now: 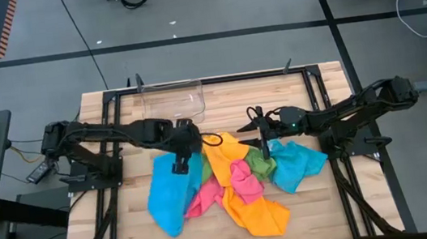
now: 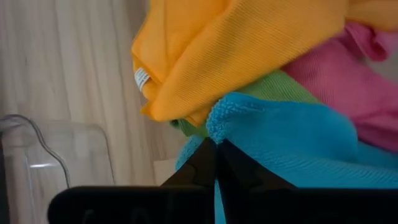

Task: Fold microfiber towels
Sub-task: Fold the left blue microfiber towel

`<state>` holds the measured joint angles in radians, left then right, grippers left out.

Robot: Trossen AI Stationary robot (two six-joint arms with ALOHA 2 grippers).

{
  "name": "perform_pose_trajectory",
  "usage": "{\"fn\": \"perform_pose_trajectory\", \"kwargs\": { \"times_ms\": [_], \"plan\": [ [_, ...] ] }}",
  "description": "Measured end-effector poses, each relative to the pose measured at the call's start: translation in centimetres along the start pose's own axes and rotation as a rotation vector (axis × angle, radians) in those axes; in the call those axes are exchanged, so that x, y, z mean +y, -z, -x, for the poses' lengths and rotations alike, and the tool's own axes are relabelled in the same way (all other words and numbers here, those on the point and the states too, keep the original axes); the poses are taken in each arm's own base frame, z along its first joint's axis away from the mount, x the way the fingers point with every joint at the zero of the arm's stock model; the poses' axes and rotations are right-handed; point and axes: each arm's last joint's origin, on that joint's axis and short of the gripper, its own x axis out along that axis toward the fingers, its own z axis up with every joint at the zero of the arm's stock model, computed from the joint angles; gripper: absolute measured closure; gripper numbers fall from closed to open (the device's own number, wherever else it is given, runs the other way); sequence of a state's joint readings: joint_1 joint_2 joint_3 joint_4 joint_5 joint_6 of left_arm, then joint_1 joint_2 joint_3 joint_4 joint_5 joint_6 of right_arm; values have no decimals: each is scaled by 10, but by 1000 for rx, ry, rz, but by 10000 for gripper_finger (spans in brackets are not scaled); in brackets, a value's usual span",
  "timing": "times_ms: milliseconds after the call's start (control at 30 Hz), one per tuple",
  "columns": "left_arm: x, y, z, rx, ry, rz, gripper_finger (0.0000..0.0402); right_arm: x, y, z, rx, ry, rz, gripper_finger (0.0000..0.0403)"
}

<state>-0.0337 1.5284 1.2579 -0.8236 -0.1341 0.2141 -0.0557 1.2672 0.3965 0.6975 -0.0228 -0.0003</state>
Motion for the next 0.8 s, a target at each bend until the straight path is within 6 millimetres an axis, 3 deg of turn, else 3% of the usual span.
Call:
{"fn": "perform_pose_trajectory", "kwargs": {
  "times_ms": [267, 533, 800],
  "plan": [
    [12, 3, -1, 6, -18, 159, 395, 0, 2, 0, 24, -5, -12, 202],
    [5, 8, 13, 17, -7, 155, 390, 2, 2, 0, 26, -14, -43, 202],
    [6, 13, 23, 28, -84, 189, 389, 17, 4, 0, 34, -82, -38, 202]
  ]
}}
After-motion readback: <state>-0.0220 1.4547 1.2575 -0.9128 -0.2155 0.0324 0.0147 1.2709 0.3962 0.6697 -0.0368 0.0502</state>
